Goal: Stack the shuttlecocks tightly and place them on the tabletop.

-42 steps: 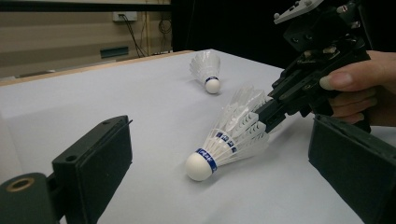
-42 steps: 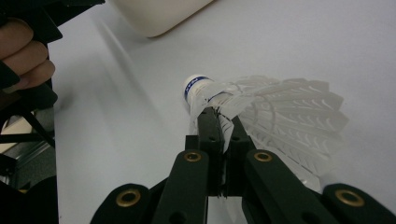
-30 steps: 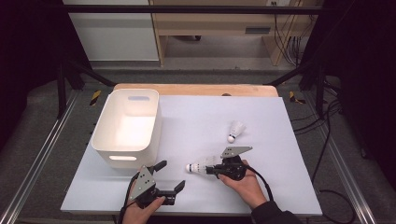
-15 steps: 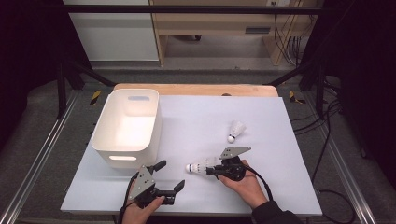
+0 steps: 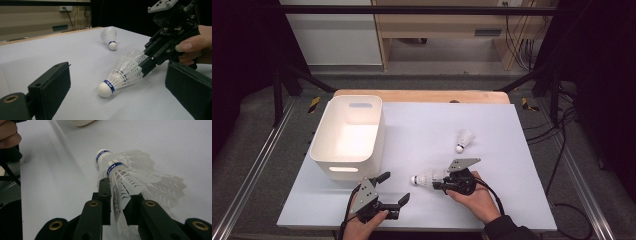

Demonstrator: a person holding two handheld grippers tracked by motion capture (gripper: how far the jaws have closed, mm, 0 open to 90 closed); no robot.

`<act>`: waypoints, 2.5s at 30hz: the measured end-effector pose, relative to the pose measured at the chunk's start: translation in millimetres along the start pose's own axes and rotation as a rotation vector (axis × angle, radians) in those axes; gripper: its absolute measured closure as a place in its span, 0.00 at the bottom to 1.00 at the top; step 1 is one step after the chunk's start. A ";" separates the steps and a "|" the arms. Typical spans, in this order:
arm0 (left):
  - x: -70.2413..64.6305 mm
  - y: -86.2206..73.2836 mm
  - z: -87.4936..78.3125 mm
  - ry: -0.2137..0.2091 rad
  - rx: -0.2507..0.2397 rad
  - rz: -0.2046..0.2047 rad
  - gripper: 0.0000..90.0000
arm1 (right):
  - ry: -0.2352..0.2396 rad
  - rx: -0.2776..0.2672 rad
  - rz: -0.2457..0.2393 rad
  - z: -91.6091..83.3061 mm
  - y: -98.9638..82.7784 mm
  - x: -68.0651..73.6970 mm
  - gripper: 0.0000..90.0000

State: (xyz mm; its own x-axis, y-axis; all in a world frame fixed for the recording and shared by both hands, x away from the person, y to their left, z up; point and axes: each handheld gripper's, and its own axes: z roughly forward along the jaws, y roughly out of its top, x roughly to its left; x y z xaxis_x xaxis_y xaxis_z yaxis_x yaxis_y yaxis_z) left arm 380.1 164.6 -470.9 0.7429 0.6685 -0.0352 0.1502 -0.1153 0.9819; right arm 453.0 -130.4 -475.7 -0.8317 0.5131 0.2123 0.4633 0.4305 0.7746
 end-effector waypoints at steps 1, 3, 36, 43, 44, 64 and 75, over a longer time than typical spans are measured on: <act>0.0 0.0 0.0 0.000 0.000 0.000 0.07 | -0.001 0.002 -0.002 -0.3 0.0 0.2 0.86; 0.2 0.1 -0.1 0.001 -0.001 -0.001 0.07 | -0.007 0.006 -0.008 -1.3 -0.1 0.3 0.84; 0.8 0.4 -0.6 0.001 -0.004 -0.001 0.07 | -0.049 0.039 -0.031 -21.0 -3.8 3.6 0.68; 1.1 0.7 -1.4 0.001 -0.012 -0.006 0.05 | -0.072 0.057 -0.011 -28.1 -8.6 2.6 0.54; 0.7 0.7 -1.4 0.000 -0.015 -0.006 0.05 | -0.078 0.057 -0.009 -30.6 -9.5 3.0 0.51; -5.8 3.1 -21.4 -0.016 -0.053 0.041 0.04 | -0.354 -0.152 -0.019 -78.6 -30.4 -11.6 0.11; -0.7 -0.9 -42.7 -0.033 -0.045 0.047 0.03 | -0.349 -0.216 -0.023 -91.8 -22.7 -18.4 0.10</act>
State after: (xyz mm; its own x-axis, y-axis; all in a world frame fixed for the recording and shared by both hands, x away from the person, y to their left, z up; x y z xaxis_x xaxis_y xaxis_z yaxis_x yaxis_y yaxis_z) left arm 351.6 195.5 -463.8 0.7698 0.6382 0.0052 0.0859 -0.1118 0.9900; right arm 429.6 -217.8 -442.5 -0.6698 0.7425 0.0071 0.3402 0.2984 0.8918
